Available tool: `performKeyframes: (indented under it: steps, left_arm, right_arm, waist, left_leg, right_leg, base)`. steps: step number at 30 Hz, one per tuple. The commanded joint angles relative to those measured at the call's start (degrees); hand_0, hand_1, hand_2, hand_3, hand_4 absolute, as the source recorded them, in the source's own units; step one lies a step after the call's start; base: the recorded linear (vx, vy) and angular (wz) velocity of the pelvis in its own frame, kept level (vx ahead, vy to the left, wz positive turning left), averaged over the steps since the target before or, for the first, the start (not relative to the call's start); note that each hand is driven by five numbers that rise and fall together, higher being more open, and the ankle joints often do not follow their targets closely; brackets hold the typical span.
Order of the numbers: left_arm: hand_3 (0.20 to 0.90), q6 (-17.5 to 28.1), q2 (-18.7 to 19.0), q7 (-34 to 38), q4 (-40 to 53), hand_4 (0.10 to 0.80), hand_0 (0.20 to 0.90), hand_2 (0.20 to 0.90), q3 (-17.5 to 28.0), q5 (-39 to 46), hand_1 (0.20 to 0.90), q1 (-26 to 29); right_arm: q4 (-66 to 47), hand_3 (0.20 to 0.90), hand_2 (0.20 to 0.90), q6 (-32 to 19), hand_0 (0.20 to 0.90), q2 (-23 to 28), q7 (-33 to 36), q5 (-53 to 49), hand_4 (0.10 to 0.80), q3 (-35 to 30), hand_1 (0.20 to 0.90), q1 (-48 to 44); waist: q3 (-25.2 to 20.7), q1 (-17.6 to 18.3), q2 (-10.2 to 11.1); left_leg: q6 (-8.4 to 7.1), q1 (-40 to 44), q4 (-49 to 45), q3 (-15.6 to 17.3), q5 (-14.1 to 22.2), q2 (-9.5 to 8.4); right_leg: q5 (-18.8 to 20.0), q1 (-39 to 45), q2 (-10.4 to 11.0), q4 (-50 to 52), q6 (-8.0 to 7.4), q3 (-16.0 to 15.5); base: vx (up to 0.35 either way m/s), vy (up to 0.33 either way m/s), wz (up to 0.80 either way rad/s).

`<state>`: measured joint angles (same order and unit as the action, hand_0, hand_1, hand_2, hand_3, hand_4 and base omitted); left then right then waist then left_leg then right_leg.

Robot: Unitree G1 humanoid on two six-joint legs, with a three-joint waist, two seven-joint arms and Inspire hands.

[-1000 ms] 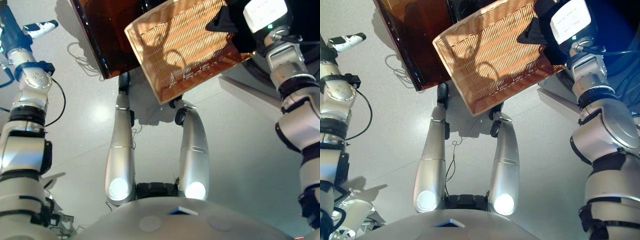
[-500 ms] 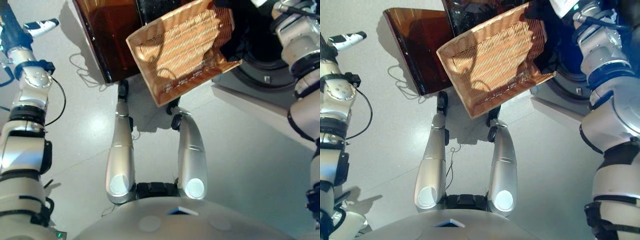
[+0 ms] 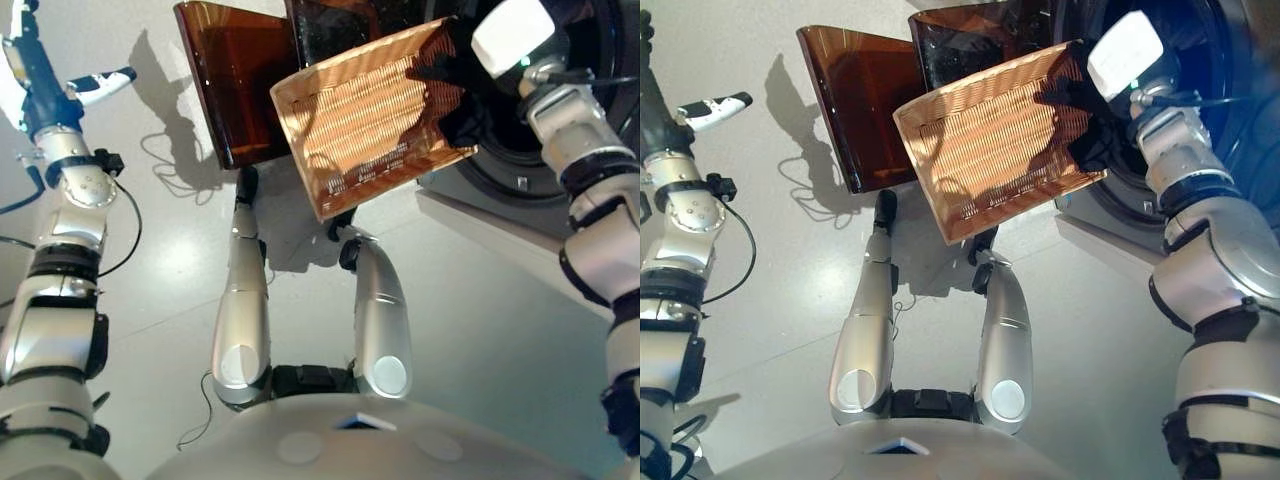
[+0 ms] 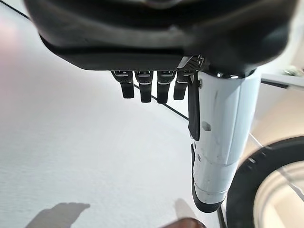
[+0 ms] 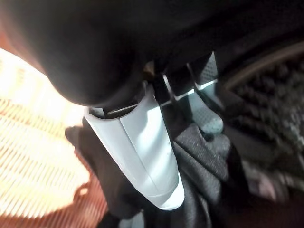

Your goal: Pick up the clothes and place them into the washing machine

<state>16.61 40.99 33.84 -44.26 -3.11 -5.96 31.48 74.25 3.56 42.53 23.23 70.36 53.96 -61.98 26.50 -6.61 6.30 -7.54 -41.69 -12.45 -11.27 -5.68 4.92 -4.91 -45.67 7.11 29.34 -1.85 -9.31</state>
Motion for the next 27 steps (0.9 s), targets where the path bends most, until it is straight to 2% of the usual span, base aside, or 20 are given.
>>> performKeyframes:
  steps: [1, 6, 10, 13, 17, 18, 22, 23, 27]
  left_arm:
    - [0.9, 3.0, 3.5, 2.4, 2.9, 0.8, 0.9, 0.9, 4.4, 0.5, 0.9, -2.8]
    - [0.9, 2.2, 3.9, 1.3, 0.7, 0.8, 0.9, 0.9, 5.2, 1.4, 0.9, -1.8]
    - [0.9, 0.4, 3.4, 1.3, -1.1, 0.8, 0.9, 0.9, 3.3, 0.6, 0.9, 1.0]
    - [0.9, -0.8, 5.6, 0.8, -2.3, 0.8, 0.9, 0.9, 2.9, 0.5, 0.9, 2.8]
    - [0.9, -1.3, 7.1, 0.5, -3.2, 0.8, 0.9, 0.9, 2.9, 0.6, 0.9, 4.1]
    - [0.9, -1.4, 7.5, 0.5, -3.6, 0.8, 0.9, 0.9, 3.1, 0.8, 0.9, 4.6]
    - [0.9, -1.7, 7.0, 0.8, -5.3, 0.8, 0.9, 0.9, 2.7, 1.0, 0.9, 6.5]
    - [0.9, -2.2, 6.8, 1.2, -5.2, 0.8, 0.9, 0.9, 1.9, 1.0, 0.9, 7.4]
    - [0.9, -2.5, 7.8, 0.7, -6.4, 0.8, 0.9, 0.9, 1.1, 0.9, 0.9, 8.7]
  right_arm:
    - [5.9, 0.2, 0.2, 3.5, 0.2, 7.9, -1.8, -5.8, 0.3, -0.5, 0.2, 5.7]
    - [6.5, 0.2, 0.2, 3.8, 0.2, 8.5, -3.7, -6.9, 0.3, -0.3, 0.2, 7.8]
    - [5.5, 0.2, 0.2, 5.7, 0.2, 8.1, -3.1, -8.3, 0.3, -0.9, 0.2, 6.0]
    - [7.0, 0.2, 0.2, 7.7, 0.2, 13.9, -3.4, -10.4, 0.3, -1.0, 0.2, 2.0]
    - [8.0, 0.2, 0.2, 8.6, 0.2, 17.0, -3.5, -11.6, 0.3, -0.2, 0.2, 0.7]
    - [8.6, 0.9, 0.9, 8.9, 0.9, 18.3, -3.0, -12.3, 0.8, -1.2, 0.9, 2.4]
    - [6.4, 0.9, 0.9, 8.1, 0.9, 14.5, -4.7, -9.9, 0.8, 1.3, 0.9, 1.2]
    - [4.5, 0.9, 0.9, 8.8, 0.9, 13.7, -2.7, -10.5, 0.8, 1.0, 0.9, 0.5]
    - [5.4, 0.9, 0.9, 9.9, 0.9, 16.0, -2.4, -10.4, 0.8, 1.1, 0.9, -2.5]
  waist:
    - [-7.7, 1.4, 2.8]
    - [-7.0, 1.8, 2.6]
    - [-6.7, 2.2, 2.3]
    - [-7.4, 2.7, 2.3]
    - [-7.4, 3.1, 2.3]
    - [-7.6, 3.6, 2.4]
    - [-7.4, 3.4, 2.2]
    - [-7.3, 3.5, 2.2]
    - [-7.6, 3.9, 2.4]
  left_leg:
    - [-0.56, -1.6, -0.2, 0.9, 0.3, -3.11]
    - [-0.2, -1.5, -0.4, 1.3, 0.3, -3.1]
    - [0.05, -0.8, -0.6, 1.6, 0.6, -3.12]
    - [0.15, 0.1, -0.3, 1.9, 0.6, -2.96]
    - [0.26, 0.3, 0.4, 1.9, 0.4, -2.76]
    - [0.29, 0.2, 0.7, 2.0, 0.2, -2.75]
    - [0.46, 0.0, 0.5, 2.2, 0.3, -2.8]
    - [0.57, -0.1, 0.3, 2.4, 0.4, -2.83]
    - [0.74, 0.1, 0.1, 2.6, 0.7, -3.0]
  right_leg:
    - [3.3, 3.6, -2.3, -9.1, -1.96, 1.0]
    - [3.6, 3.6, -2.3, -9.2, -2.12, 1.6]
    - [3.7, 4.3, -2.3, -9.3, -2.15, 2.1]
    - [4.1, 5.1, -2.3, -10.1, -2.31, 2.4]
    - [4.7, 5.3, -2.0, -10.8, -2.67, 2.6]
    - [5.1, 5.2, -1.9, -11.3, -2.81, 2.6]
    - [5.3, 4.8, -1.8, -11.2, -2.83, 3.0]
    - [5.4, 4.8, -1.8, -11.2, -2.82, 3.3]
    - [5.7, 5.1, -1.8, -11.2, -2.96, 3.5]
  base:
    - [0.0, 0.0, 0.0]
    - [0.001, 0.011, -0.01]
    - [0.006, 0.007, -0.01]
    - [0.021, 0.022, -0.05]
    - [0.003, 0.028, -0.07]
    - [-0.004, 0.023, -0.04]
    - [-0.006, 0.026, 0.01]
    - [0.0, 0.0, 0.0]
    - [0.004, 0.015, -0.04]
